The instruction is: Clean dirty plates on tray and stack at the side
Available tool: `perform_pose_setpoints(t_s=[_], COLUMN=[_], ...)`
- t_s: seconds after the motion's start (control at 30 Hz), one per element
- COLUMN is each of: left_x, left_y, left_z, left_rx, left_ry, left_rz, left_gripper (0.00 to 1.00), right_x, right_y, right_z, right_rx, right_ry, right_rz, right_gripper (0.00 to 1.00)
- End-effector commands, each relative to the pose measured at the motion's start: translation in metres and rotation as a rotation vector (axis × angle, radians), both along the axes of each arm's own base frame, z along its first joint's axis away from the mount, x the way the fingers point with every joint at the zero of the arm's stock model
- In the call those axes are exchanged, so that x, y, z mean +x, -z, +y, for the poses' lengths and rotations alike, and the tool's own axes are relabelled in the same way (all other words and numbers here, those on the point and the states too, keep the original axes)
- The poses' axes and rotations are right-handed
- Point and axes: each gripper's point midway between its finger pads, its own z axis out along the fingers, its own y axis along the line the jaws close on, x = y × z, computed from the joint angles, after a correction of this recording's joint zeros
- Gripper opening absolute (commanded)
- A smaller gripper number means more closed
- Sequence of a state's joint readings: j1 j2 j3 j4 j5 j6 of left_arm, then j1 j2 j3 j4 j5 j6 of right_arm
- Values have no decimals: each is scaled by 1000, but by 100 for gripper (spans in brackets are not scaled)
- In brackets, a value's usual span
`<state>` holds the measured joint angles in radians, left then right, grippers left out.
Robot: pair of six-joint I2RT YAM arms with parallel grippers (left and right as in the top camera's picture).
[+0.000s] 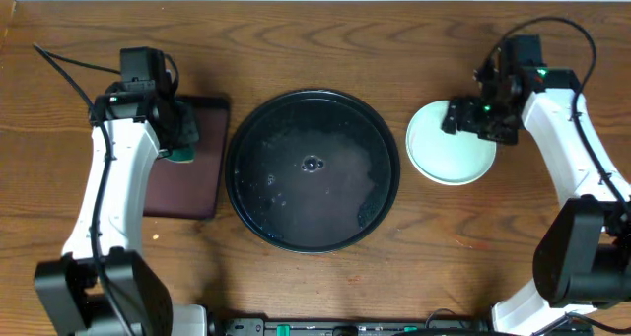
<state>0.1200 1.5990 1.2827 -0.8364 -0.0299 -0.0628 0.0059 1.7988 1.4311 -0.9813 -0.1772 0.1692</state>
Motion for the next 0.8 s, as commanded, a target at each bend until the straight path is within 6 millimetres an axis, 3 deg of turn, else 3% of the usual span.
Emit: perform_pose_setpoints(t_s=[0.0, 0.13, 0.23, 0.37, 0.43, 0.5, 0.6, 0.77], left_x=[-9, -13, -13, -15, -15, -14, -9, 4], left_y=[37, 69, 87, 100, 100, 98, 88, 45], left_z=[12, 17, 17, 16, 16, 16, 16, 8], left_rx=[11, -5, -12, -21, -21, -20, -22, -59], left_ry=[14, 0, 0, 1, 1, 1, 2, 9], left_rz=[108, 199, 239, 273, 274, 267, 243, 118], left_gripper=[8, 10, 17, 48, 62, 68, 71, 73], right_x=[6, 4, 3, 2, 2, 2, 3, 6], right_y=[-14, -15, -15, -15, -15, -15, -18, -38], right_z=[23, 40, 47, 51, 51, 51, 51, 55], right_rx=[11, 9, 8, 9, 10, 10, 10, 10], right_ry=[-76, -128, -154, -163, -163, -164, -164, -172], right_rz=[-43, -49, -50, -50, -50, -50, -52, -66], right_gripper=[93, 96, 98, 98, 98, 98, 98, 99])
